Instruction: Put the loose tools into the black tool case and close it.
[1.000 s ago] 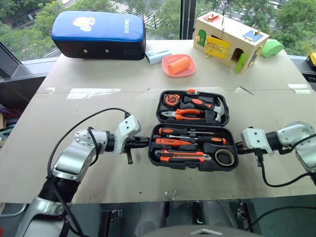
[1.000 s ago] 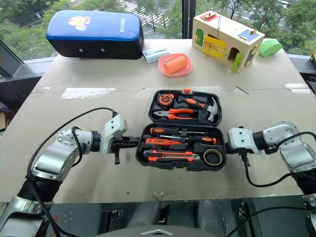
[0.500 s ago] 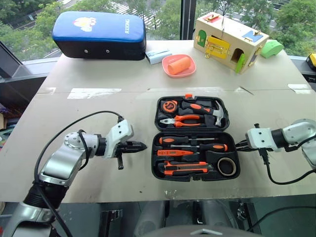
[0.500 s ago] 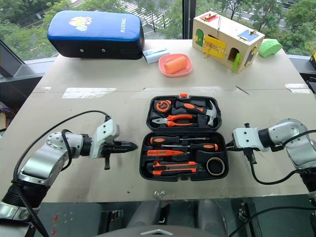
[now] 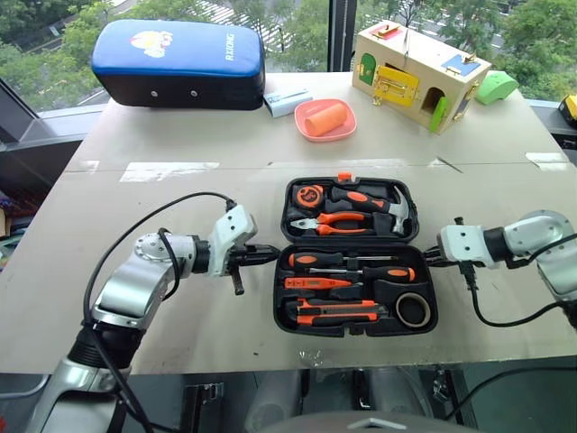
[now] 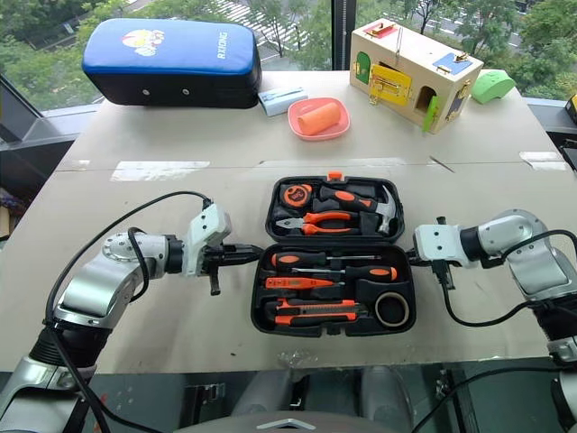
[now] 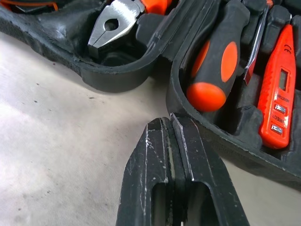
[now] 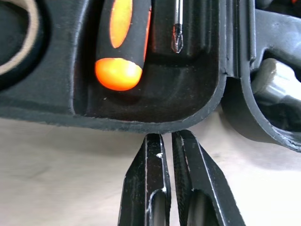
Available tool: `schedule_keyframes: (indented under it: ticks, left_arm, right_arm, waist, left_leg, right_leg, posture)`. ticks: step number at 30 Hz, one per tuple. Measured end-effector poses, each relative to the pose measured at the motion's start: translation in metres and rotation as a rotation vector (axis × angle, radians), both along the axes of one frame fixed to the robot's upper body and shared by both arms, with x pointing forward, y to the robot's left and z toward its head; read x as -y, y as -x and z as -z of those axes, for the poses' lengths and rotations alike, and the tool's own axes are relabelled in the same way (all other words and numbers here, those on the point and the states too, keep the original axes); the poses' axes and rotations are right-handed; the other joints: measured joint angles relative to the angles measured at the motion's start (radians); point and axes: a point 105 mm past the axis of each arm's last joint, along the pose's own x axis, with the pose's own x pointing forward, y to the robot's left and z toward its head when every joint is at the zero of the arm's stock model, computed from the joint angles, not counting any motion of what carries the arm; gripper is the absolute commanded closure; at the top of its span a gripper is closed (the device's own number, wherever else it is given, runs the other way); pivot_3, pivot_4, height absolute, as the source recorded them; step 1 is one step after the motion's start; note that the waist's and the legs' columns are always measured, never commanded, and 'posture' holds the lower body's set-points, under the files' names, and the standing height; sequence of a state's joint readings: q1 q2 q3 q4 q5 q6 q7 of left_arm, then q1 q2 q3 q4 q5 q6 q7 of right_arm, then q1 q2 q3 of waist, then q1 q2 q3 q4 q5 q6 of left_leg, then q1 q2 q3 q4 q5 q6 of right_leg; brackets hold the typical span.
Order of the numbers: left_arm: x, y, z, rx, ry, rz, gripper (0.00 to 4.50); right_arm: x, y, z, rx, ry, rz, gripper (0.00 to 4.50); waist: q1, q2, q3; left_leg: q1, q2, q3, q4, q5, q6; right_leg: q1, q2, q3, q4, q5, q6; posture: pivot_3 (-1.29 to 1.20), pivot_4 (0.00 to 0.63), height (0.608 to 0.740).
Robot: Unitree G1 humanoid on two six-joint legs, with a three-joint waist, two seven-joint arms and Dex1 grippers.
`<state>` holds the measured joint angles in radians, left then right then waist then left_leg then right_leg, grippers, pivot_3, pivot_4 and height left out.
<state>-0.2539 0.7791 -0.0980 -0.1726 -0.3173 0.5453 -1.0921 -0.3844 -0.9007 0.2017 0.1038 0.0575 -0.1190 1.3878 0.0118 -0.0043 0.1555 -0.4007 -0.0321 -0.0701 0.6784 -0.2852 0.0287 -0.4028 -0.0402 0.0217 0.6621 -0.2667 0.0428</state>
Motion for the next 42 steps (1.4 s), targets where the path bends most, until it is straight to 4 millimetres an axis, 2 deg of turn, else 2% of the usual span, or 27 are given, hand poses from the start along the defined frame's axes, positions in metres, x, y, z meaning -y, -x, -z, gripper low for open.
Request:
schedule_keyframes:
  ticks: [8, 15, 18, 20, 22, 24, 25, 26, 29, 31, 33, 35, 37, 38, 39, 40, 42]
  left_arm:
    - [0.003, 0.02, 0.009, -0.058, -0.009, 0.032, 4.43]
    - [0.0, 0.024, 0.013, -0.09, 0.004, 0.002, 4.43]
    - [-0.011, 0.022, 0.011, -0.116, 0.007, -0.053, 3.57]
    - [-0.03, 0.016, 0.005, -0.142, 0.026, -0.161, 2.69]
    - [-0.047, 0.005, -0.002, -0.184, 0.077, -0.292, 1.65]
    - [-0.053, -0.005, -0.01, -0.214, 0.138, -0.378, 0.66]
    - [-0.054, -0.014, -0.015, -0.238, 0.193, -0.427, 0.24]
    - [-0.052, -0.021, -0.02, -0.267, 0.246, -0.462, 0.04]
    - [-0.042, -0.034, -0.025, -0.34, 0.353, -0.531, 0.04]
    - [-0.028, -0.048, -0.028, -0.398, 0.444, -0.575, 0.04]
    - [-0.011, -0.053, -0.029, -0.446, 0.47, -0.568, 0.04]
    - [-0.007, -0.054, -0.028, -0.458, 0.46, -0.576, 0.04]
    - [-0.005, -0.056, -0.026, -0.462, 0.442, -0.586, 0.04]
    - [-0.004, -0.057, -0.026, -0.464, 0.439, -0.587, 0.52]
    - [-0.003, -0.058, -0.026, -0.464, 0.436, -0.588, 0.55]
    - [0.001, -0.059, -0.024, -0.463, 0.419, -0.586, 0.78]
    - [0.002, -0.06, -0.022, -0.465, 0.412, -0.591, 1.58]
  right_arm:
    - [0.005, 0.017, 0.005, -0.034, 0.005, -0.013, 4.49]
    - [0.012, 0.012, 0.005, 0.038, 0.03, 0.044, 4.49]
    - [0.037, 0.012, 0.0, 0.012, 0.069, 0.152, 3.71]
    - [0.058, 0.011, -0.006, -0.053, 0.038, 0.308, 2.79]
    - [0.065, 0.004, -0.014, -0.117, -0.069, 0.472, 1.76]
    - [0.066, -0.004, -0.021, -0.171, -0.168, 0.594, 0.8]
    - [0.063, -0.01, -0.024, -0.208, -0.23, 0.655, 0.28]
    - [0.06, -0.013, -0.026, -0.252, -0.276, 0.704, 0.06]
    - [0.047, -0.021, -0.026, -0.361, -0.377, 0.798, 0.06]
    - [0.029, -0.033, -0.029, -0.434, -0.475, 0.862, 0.06]
    - [0.011, -0.042, -0.031, -0.496, -0.536, 0.899, 0.06]
    - [0.003, -0.046, -0.03, -0.534, -0.556, 0.939, 0.06]
    - [0.004, -0.052, -0.03, -0.555, -0.588, 0.998, 0.06]
    - [0.003, -0.054, -0.03, -0.56, -0.595, 1.016, 0.76]
    - [0.002, -0.056, -0.031, -0.563, -0.606, 1.027, 0.84]
    - [0.0, -0.058, -0.031, -0.563, -0.609, 1.039, 1.22]
    - [0.001, -0.059, -0.029, -0.563, -0.604, 1.058, 2.06]
  waist:
    - [0.002, 0.0, 0.0]
    - [0.003, 0.0, 0.0]
    - [0.006, 0.0, 0.0]
    - [0.003, 0.0, 0.0]
    - [-0.002, 0.0, 0.0]
    - [-0.004, 0.0, 0.0]
    - [-0.003, 0.0, 0.0]
    - [-0.001, 0.0, 0.0]
    - [0.002, 0.0, 0.0]
    - [0.002, -0.001, -0.001]
    - [0.0, -0.002, -0.001]
    - [-0.001, -0.002, -0.001]
    - [-0.001, -0.002, -0.001]
    - [0.001, -0.002, -0.001]
    - [0.001, -0.002, -0.001]
    - [0.002, -0.002, -0.001]
    - [0.001, -0.002, -0.001]
  left_leg:
    - [0.0, 0.0, 0.001, 0.001, 0.0, 0.0]
    - [0.001, 0.0, 0.002, 0.001, 0.0, 0.0]
    - [0.001, 0.0, 0.002, 0.002, 0.0, 0.0]
    - [0.001, 0.0, 0.002, 0.002, 0.0, 0.0]
    - [0.002, 0.001, 0.002, 0.002, 0.0, 0.0]
    - [0.003, 0.001, 0.002, 0.002, 0.0, 0.0]
    - [0.003, 0.001, 0.002, 0.003, 0.0, 0.0]
    - [0.003, 0.001, 0.002, 0.004, 0.0, 0.0]
    - [0.001, 0.0, 0.002, 0.004, 0.0, 0.0]
    - [0.0, 0.0, 0.002, 0.006, 0.0, 0.0]
    - [-0.001, -0.001, 0.002, 0.006, 0.0, 0.0]
    - [-0.001, -0.001, 0.002, 0.004, 0.0, 0.0]
    - [-0.001, -0.001, 0.004, 0.003, 0.001, -0.001]
    - [-0.001, -0.001, 0.004, 0.003, 0.001, -0.001]
    - [-0.001, -0.001, 0.004, 0.003, 0.001, -0.001]
    - [-0.001, -0.002, 0.004, 0.004, 0.001, -0.001]
    - [-0.001, -0.002, 0.005, 0.004, 0.001, -0.001]
  right_leg:
    - [0.0, -0.001, 0.001, 0.001, 0.0, 0.0]
    - [0.0, -0.001, 0.002, 0.001, 0.0, 0.0]
    - [0.001, -0.001, 0.001, 0.001, 0.0, 0.0]
    - [0.001, -0.001, 0.001, 0.001, 0.0, 0.0]
    - [0.001, 0.0, 0.002, 0.003, 0.0, 0.0]
    - [0.001, 0.0, 0.002, 0.004, 0.0, 0.0]
    - [0.001, 0.0, 0.002, 0.004, 0.0, 0.0]
    - [0.001, 0.0, 0.001, 0.005, 0.0, 0.0]
    - [0.001, 0.0, 0.001, 0.004, 0.0, 0.0]
    - [0.0, 0.0, 0.001, 0.005, 0.0, 0.0]
    - [-0.001, 0.0, 0.002, 0.006, 0.0, 0.0]
    - [-0.002, 0.0, 0.003, 0.006, 0.0, 0.0]
    - [-0.004, 0.0, 0.004, 0.007, 0.0, 0.0]
    - [-0.004, 0.0, 0.004, 0.007, 0.0, 0.0]
    - [-0.004, 0.0, 0.004, 0.007, 0.0, 0.0]
    - [-0.004, -0.001, 0.005, 0.007, 0.0, 0.0]
    - [-0.004, -0.001, 0.005, 0.008, 0.0, 0.0]
  posture:
    - [0.0, 0.15, 0.735]
    - [0.0, 0.15, 0.735]
    - [0.0, 0.15, 0.735]
    - [0.0, 0.15, 0.735]
    - [0.0, 0.15, 0.735]
    - [0.0, 0.15, 0.735]
    - [0.0, 0.15, 0.735]
    - [0.0, 0.15, 0.735]
    - [0.0, 0.15, 0.735]
    - [0.0, 0.15, 0.735]
    - [0.0, 0.15, 0.735]
    - [0.0, 0.15, 0.735]
    - [0.0, 0.15, 0.735]
    - [0.0, 0.15, 0.735]
    - [0.0, 0.15, 0.735]
    - [0.0, 0.15, 0.735]
    - [0.0, 0.15, 0.735]
